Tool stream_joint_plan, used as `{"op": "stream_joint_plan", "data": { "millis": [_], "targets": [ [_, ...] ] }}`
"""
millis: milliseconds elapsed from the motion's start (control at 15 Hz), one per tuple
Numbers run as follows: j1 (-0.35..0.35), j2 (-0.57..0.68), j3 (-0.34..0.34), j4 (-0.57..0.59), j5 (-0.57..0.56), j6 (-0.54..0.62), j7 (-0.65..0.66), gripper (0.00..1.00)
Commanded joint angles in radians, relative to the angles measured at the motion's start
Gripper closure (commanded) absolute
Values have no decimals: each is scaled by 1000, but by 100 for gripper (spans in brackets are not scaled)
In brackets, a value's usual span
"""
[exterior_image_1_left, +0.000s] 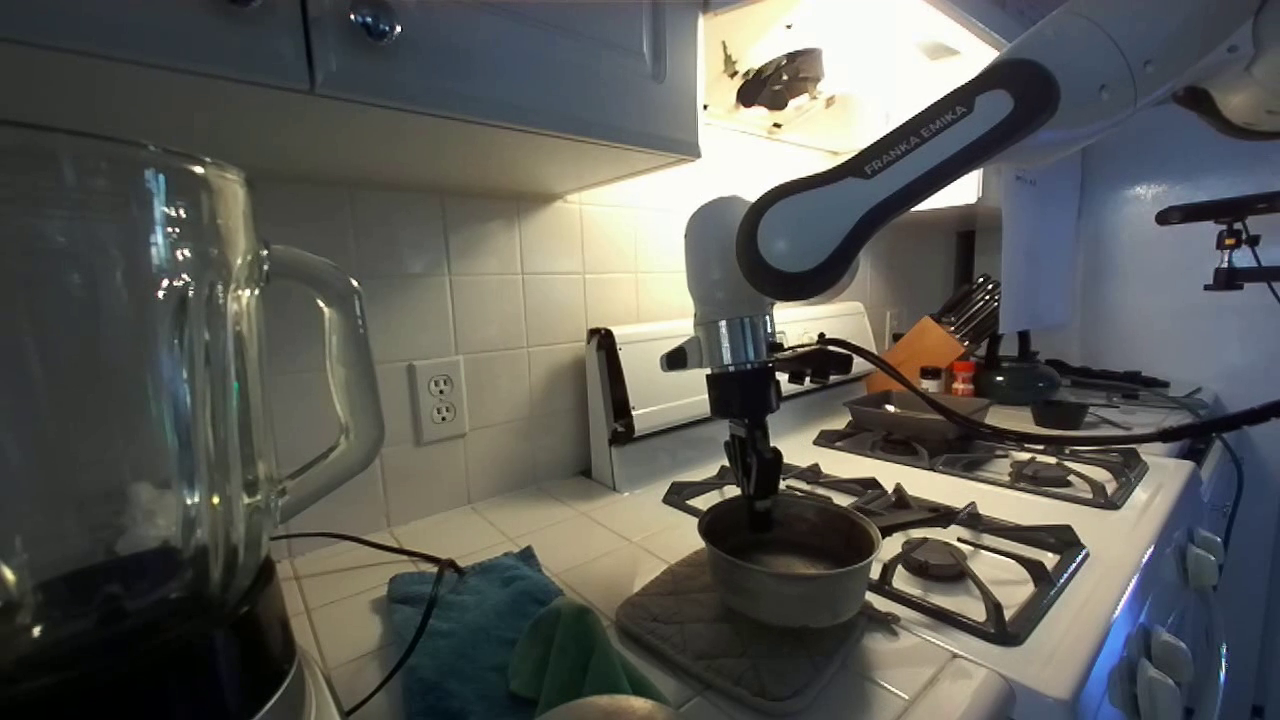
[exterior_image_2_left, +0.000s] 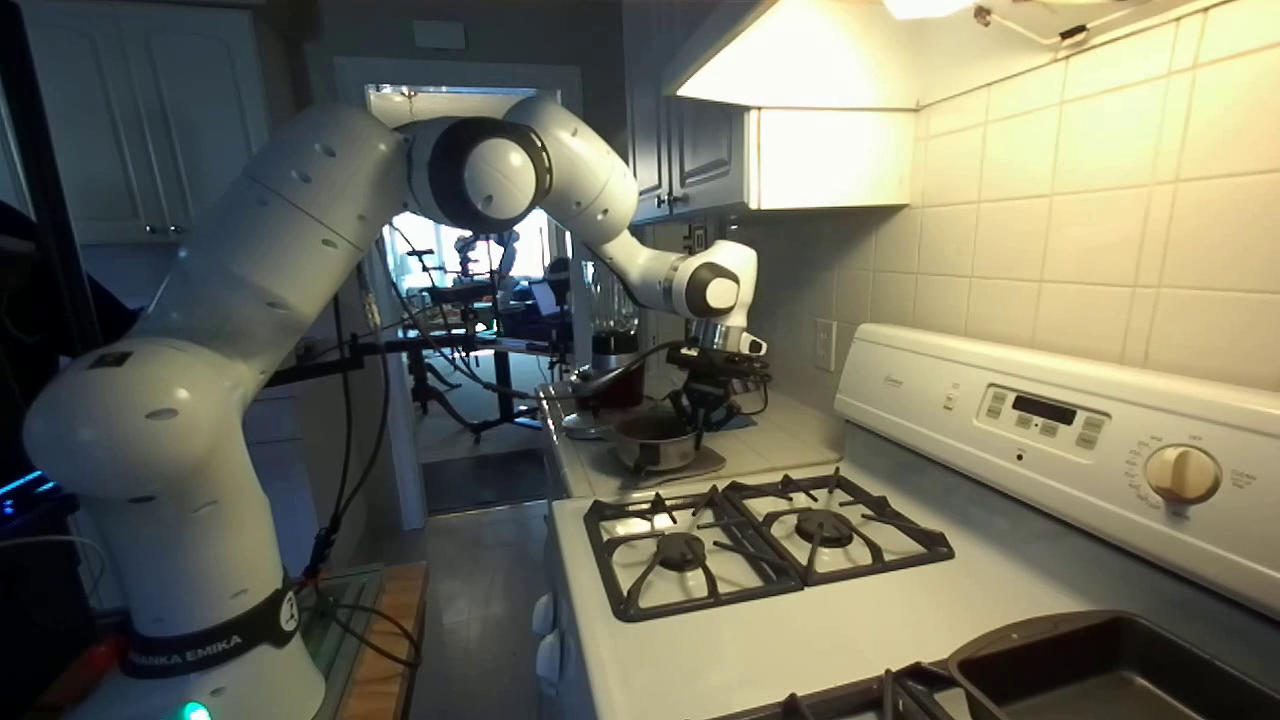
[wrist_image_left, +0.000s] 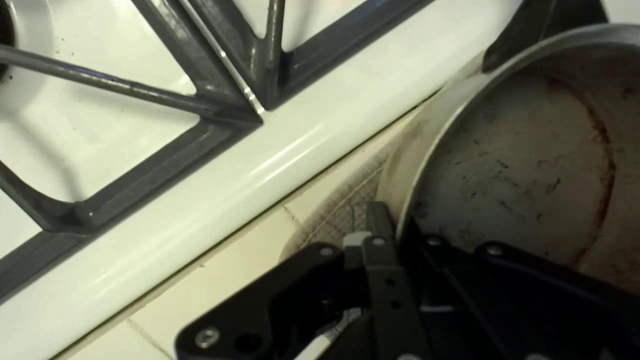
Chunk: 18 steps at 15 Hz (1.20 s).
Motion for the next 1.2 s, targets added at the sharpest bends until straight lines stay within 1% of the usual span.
{"op": "stream_joint_plan", "data": {
  "millis": [0, 467, 1000, 1067, 1133],
  "targets": [
    [24, 44, 6, 82, -38, -46, -3, 98],
    [55, 80, 9, 136, -57, -60, -8, 98],
    [71, 115, 8, 195, -64, -98, -14, 98],
    [73, 118, 8, 200, -65, -99, -12, 78],
    [73, 121, 8, 206, -64, -102, -12, 68]
  ]
}}
